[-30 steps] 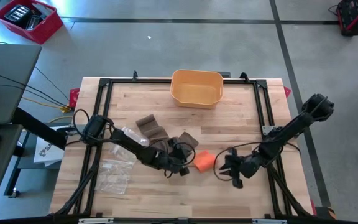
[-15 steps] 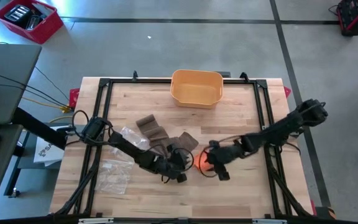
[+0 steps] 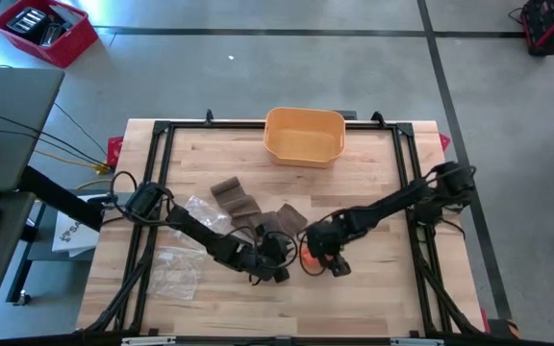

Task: Roll bandage
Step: Roll the orange bandage, then open the bottom transparent zip bag

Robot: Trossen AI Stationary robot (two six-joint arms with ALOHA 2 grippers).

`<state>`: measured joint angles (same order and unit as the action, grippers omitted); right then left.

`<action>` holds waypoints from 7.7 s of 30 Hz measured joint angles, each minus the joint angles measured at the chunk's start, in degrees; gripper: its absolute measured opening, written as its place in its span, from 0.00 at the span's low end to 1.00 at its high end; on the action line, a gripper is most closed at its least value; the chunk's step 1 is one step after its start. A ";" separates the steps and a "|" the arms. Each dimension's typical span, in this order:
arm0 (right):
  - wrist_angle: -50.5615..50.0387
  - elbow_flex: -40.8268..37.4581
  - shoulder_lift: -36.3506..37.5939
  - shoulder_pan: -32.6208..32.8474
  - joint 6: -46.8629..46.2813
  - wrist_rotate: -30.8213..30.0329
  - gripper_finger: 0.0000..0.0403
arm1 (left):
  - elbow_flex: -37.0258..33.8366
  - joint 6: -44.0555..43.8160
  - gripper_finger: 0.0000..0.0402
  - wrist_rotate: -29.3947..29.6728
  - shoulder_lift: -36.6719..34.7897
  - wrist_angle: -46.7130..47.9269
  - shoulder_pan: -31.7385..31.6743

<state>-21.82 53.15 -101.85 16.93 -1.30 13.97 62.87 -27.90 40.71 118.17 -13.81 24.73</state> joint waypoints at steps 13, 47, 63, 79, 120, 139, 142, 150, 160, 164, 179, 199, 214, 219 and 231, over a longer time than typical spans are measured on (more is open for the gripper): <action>0.14 0.14 0.12 13.54 -15.14 -19.96 0.58 | -0.02 7.16 0.18 0.28 -1.13 -3.11 0.54; 20.57 -19.96 11.48 5.14 -29.44 -1.34 0.29 | 0.00 8.49 0.18 10.91 -9.86 -0.56 10.75; 18.88 -19.08 11.28 4.45 -24.61 -5.42 0.42 | 0.00 7.15 0.18 12.00 -9.86 -0.59 7.93; -4.32 -7.69 11.02 3.93 -18.08 -7.47 0.44 | 0.00 5.95 0.18 3.66 -9.86 -2.25 6.28; -15.51 2.95 11.20 1.63 -22.85 -33.82 0.54 | 0.02 -8.37 0.15 -10.30 -13.52 12.77 7.20; 19.55 2.25 11.21 9.72 -15.15 -38.20 0.54 | -4.26 -65.67 0.01 -30.92 -25.44 63.80 19.76; 19.68 2.25 10.92 9.74 -15.15 -39.26 0.54 | -7.83 -72.00 0.01 -36.78 -25.20 63.40 21.73; 19.92 2.23 6.56 9.46 -17.87 -40.70 0.54 | -17.48 -83.33 0.01 -29.00 -25.44 42.61 25.72; 19.65 2.19 8.01 11.50 -16.63 -42.26 0.54 | -12.01 -60.41 0.01 -4.11 -25.14 25.09 22.55; 19.04 2.25 8.40 13.14 -15.37 -42.13 0.54 | -5.39 -44.41 0.01 -4.41 -25.18 28.97 20.15; 18.27 2.25 8.42 7.21 -11.67 -32.19 0.54 | -2.05 -45.73 0.01 -32.53 -25.27 56.85 9.61; 19.62 2.27 8.40 2.20 -9.29 -12.45 0.54 | -2.19 -39.32 0.01 -24.67 -25.27 64.33 8.04; 19.47 2.27 8.38 2.07 -10.69 -11.60 0.54 | -2.19 -39.31 0.01 -23.20 -25.27 64.14 9.53; 19.47 2.27 8.38 2.02 -10.74 -11.34 0.54 | -2.19 -38.88 0.01 -22.49 -25.27 64.27 9.53; 17.70 2.27 8.42 0.72 -13.91 -8.64 0.54 | -2.16 -35.48 0.01 -25.83 -25.29 65.24 9.10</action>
<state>-4.12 55.42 -93.43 17.66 -15.21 5.34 60.71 -63.38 14.88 92.88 51.42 33.83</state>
